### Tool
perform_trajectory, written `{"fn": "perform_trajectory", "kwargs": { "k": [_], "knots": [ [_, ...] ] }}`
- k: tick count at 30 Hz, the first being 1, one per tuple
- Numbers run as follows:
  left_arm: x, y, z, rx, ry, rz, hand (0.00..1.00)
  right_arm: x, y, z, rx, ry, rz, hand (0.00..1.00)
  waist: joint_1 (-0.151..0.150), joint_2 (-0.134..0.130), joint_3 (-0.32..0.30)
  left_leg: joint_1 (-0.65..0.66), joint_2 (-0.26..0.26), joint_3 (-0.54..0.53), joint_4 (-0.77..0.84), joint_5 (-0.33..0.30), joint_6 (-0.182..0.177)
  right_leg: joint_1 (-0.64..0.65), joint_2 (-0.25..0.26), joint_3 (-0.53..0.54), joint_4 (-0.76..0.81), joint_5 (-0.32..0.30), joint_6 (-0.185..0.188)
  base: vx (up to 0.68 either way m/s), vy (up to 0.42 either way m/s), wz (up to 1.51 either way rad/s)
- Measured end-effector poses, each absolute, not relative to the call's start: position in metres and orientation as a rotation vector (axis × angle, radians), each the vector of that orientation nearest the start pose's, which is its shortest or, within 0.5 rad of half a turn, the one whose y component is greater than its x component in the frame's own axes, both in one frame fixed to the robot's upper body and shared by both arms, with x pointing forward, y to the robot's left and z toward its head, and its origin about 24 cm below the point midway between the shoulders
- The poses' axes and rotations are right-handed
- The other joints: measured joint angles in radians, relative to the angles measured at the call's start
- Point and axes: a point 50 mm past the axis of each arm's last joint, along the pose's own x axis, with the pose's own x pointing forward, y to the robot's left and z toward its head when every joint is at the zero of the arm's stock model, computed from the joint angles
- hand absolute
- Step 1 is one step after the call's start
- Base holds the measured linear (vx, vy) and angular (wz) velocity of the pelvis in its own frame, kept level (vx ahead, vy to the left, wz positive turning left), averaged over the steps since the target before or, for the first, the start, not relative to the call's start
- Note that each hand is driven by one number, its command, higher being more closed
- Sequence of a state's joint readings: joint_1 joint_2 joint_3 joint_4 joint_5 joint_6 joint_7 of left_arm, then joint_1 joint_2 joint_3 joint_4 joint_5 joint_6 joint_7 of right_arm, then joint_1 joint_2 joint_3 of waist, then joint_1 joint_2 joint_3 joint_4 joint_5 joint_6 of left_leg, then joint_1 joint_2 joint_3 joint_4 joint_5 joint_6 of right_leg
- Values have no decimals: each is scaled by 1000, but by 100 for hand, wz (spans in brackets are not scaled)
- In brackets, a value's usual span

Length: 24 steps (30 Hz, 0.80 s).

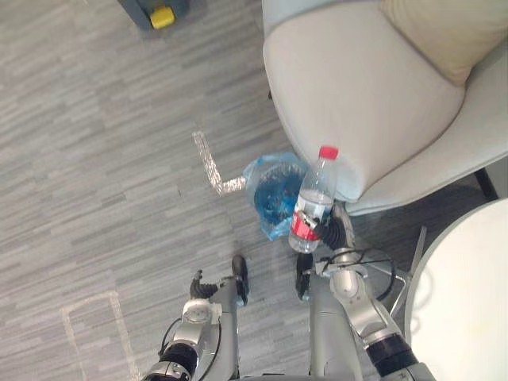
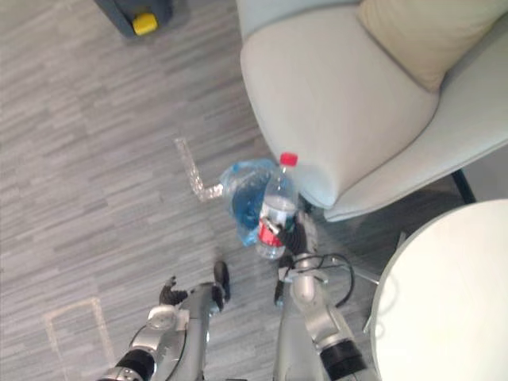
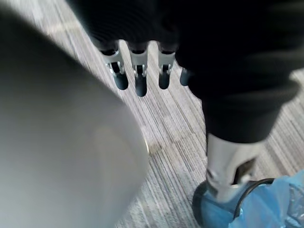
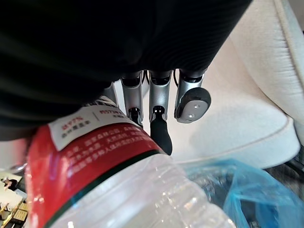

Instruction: Gather rubbish on tea table into small bin, then transfer packed bag to large trash can.

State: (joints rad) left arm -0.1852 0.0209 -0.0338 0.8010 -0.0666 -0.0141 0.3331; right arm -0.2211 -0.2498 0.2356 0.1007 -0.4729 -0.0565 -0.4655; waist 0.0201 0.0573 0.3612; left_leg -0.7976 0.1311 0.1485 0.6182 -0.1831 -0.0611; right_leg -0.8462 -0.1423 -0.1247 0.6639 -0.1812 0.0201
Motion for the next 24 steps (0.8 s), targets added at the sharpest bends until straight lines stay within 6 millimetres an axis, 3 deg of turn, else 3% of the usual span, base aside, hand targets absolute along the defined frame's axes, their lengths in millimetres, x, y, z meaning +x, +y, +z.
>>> {"fn": "perform_trajectory", "kwargs": {
  "k": [4,11,15,19,24],
  "knots": [
    [259,153,-63,27,502,301,0,309,-144,132,-698,-520,-251,100,23,-2,25,-125,1,-18,51,16,7,-109,-13,-16,43,16,-17,-43,22,13],
    [278,151,-38,-25,379,312,0,347,-146,195,-740,-662,-346,100,50,-7,42,-255,-23,-46,61,37,16,-215,-47,-49,71,17,-21,2,22,21],
    [284,148,-31,-46,347,306,0,356,-156,211,-761,-672,-394,100,70,-7,43,-292,-40,-47,55,46,19,-256,-68,-53,86,15,-20,22,17,19],
    [289,148,-24,-51,313,304,0,365,-175,211,-784,-611,-446,100,75,-7,43,-335,-65,-79,64,59,17,-288,-91,-69,127,-16,-12,28,9,34],
    [297,149,-15,-50,277,301,0,374,-182,212,-800,-566,-469,100,78,-8,43,-391,-72,-92,67,67,12,-339,-100,-76,148,-26,-11,5,-3,16]
  ]
}}
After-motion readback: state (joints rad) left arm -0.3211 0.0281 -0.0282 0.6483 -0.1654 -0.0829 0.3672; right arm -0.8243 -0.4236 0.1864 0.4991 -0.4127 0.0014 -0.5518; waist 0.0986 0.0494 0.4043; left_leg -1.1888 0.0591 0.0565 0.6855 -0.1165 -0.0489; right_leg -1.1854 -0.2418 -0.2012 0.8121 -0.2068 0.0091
